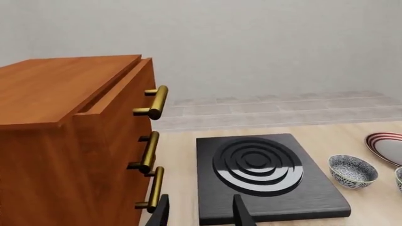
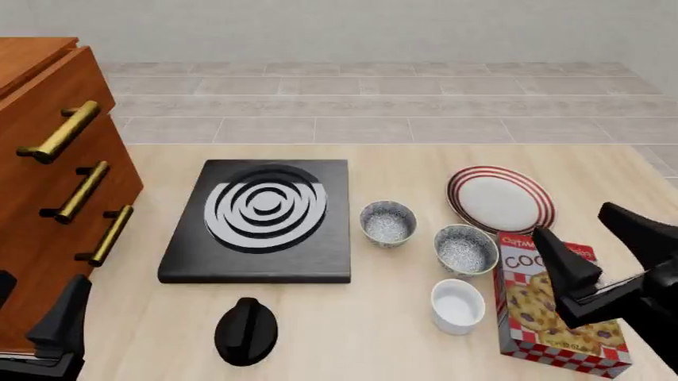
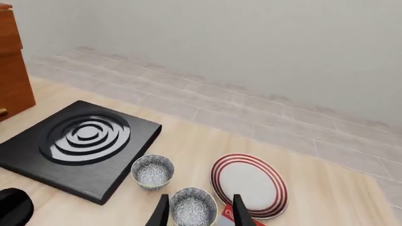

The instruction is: Pick the akita bowl from table center and place it on the plate.

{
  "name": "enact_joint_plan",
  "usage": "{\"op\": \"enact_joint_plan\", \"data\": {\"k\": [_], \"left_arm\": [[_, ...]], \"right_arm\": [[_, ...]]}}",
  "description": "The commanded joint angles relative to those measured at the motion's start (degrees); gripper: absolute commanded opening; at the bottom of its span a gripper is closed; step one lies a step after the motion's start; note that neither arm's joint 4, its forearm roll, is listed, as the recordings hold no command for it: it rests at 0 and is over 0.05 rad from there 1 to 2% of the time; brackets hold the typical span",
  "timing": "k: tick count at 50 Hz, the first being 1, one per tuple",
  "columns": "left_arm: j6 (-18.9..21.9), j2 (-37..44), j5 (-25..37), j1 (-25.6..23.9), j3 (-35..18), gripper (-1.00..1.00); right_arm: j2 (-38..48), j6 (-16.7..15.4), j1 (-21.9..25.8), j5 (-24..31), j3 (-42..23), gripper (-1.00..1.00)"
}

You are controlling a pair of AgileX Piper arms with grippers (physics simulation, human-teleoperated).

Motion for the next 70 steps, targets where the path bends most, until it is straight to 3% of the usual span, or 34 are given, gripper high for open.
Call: {"op": "enact_joint_plan", "data": {"k": [1, 10, 16, 19, 24, 32, 34, 35, 36, 39, 41, 49, 61, 62, 63, 66, 67, 70], "left_arm": [[0.15, -0.07, -0.09, -0.10, 0.01, 1.00], [0.31, 0.39, -0.17, 0.23, 0.07, 1.00], [0.57, -0.16, 0.17, 0.66, 0.07, 1.00], [0.29, -0.20, 0.02, 1.17, 0.07, 1.00], [0.39, 0.70, -0.10, 1.15, -0.66, 1.00], [0.65, 0.55, -0.48, 1.46, -0.20, 1.00], [0.60, 1.01, -1.05, 1.51, -0.08, 1.00], [0.67, 1.11, -1.22, 1.47, 0.01, 1.00], [0.69, 1.05, -1.17, 1.44, 0.02, 1.00], [0.75, 0.91, -0.99, 1.31, 0.05, 1.00], [0.75, 0.93, -0.98, 1.31, 0.05, 1.00], [0.61, 0.86, -0.57, 1.30, 0.07, 1.00], [0.54, 0.80, -0.42, 1.55, 0.03, 1.00], [1.90, -0.10, 0.12, 1.50, 0.08, 1.00], [3.13, 0.01, -0.27, 1.12, 0.05, 1.00], [1.69, 0.12, -0.14, 1.33, 0.04, 1.00], [1.52, 0.08, -0.20, 1.42, 0.03, 1.00], [1.37, -0.03, -0.17, 1.50, 0.04, 1.00]], "right_arm": [[16.94, -4.98, 4.99, -8.87, -1.77, 1.00], [30.80, -9.25, 7.31, -14.96, -4.36, 1.00], [34.52, -11.47, 7.89, -15.64, -6.59, 1.00], [36.76, -16.09, 7.11, -16.57, -6.26, 1.00], [36.63, -14.29, 9.82, -15.64, -6.74, 1.00], [40.42, -17.41, 13.90, -14.71, -7.45, 1.00], [34.84, -18.86, 14.78, 2.45, -18.01, 1.00], [36.34, -19.08, 15.50, 4.40, -20.05, 1.00], [38.60, -19.70, 15.71, 2.03, -19.35, 1.00], [37.44, -24.34, 15.01, 4.42, -20.59, 1.00], [37.11, -22.80, 15.18, 7.15, -23.30, 1.00], [42.08, -23.85, 17.52, 12.40, -30.08, 1.00], [50.03, -28.54, 20.06, 16.81, -33.93, 1.00], [50.96, -29.40, 20.47, 17.21, -33.92, 1.00], [51.32, -30.37, 20.37, 17.07, -33.62, 1.00], [52.15, -31.47, 19.18, 16.72, -33.87, 1.00], [52.53, -33.44, 18.15, 15.97, -33.40, 1.00], [53.97, -34.17, 17.10, 16.26, -34.56, 1.00]]}}
